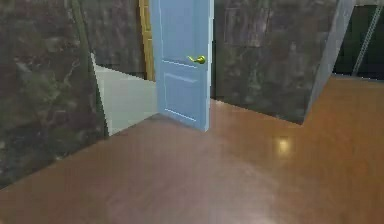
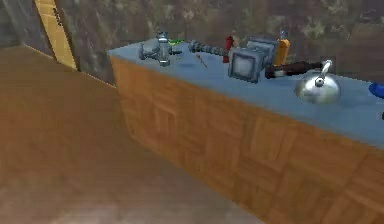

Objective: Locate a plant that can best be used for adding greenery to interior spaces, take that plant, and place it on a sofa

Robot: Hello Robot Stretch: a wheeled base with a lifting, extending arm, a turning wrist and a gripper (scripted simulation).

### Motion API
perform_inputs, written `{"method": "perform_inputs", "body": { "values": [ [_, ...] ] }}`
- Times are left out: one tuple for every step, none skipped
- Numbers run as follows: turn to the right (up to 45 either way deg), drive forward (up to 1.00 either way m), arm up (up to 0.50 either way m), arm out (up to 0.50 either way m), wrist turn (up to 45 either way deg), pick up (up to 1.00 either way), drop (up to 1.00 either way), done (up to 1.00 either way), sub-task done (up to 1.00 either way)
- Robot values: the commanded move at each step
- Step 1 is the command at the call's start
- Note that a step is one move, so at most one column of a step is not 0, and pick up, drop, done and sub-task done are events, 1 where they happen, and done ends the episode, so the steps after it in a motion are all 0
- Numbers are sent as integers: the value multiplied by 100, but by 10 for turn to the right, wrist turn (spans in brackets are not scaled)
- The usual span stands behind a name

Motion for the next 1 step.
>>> {"method": "perform_inputs", "body": {
  "values": [
    [-420, 0, 0, 0, 0, 0, 0, 0, 0]
  ]
}}
